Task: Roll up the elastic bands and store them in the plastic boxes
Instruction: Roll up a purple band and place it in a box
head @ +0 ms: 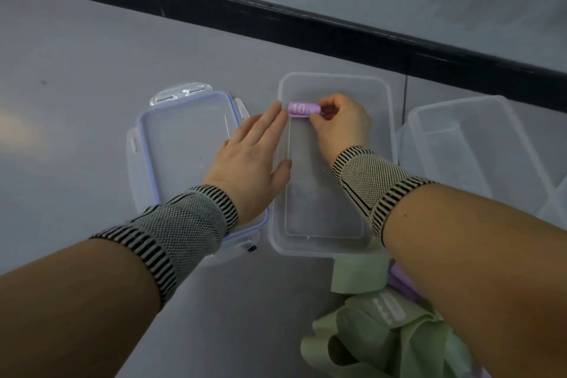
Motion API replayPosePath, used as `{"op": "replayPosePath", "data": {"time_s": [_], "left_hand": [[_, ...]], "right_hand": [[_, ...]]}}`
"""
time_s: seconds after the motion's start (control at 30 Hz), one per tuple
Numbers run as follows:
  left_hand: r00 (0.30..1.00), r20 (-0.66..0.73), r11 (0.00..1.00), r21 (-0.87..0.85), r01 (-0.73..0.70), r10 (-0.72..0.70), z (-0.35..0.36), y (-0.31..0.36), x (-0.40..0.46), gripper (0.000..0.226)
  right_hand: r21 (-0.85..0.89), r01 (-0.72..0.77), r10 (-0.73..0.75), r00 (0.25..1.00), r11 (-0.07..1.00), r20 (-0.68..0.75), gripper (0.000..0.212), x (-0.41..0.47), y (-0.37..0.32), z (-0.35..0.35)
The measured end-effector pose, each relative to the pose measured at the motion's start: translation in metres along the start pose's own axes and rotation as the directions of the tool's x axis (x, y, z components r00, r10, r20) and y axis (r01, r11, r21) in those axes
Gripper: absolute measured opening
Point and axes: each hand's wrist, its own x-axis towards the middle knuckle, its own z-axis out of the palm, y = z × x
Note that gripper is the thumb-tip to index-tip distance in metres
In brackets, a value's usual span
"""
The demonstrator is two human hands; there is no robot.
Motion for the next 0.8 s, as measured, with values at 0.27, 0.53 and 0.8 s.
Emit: {"op": "replayPosePath", "data": {"time_s": [0.27,0.53,0.8], "left_hand": [[1.000,0.001,0.999,-0.037,-0.022,0.022,0.0039,0.0015,0.0020,0.080],[1.000,0.010,0.998,-0.058,-0.012,0.012,0.0025,0.0042,0.0016,0.081],[1.000,0.014,0.998,-0.056,0.007,-0.007,0.0005,0.0058,0.0008,0.082]], "right_hand": [[0.000,-0.033,0.033,0.999,0.999,-0.015,0.016,0.0045,0.0023,0.0070],[0.063,-0.039,0.040,0.999,0.997,-0.004,0.020,0.0018,0.0030,0.0038],[0.089,-0.050,0.051,0.999,0.995,-0.007,0.021,-0.0019,0.0032,0.0043]]}}
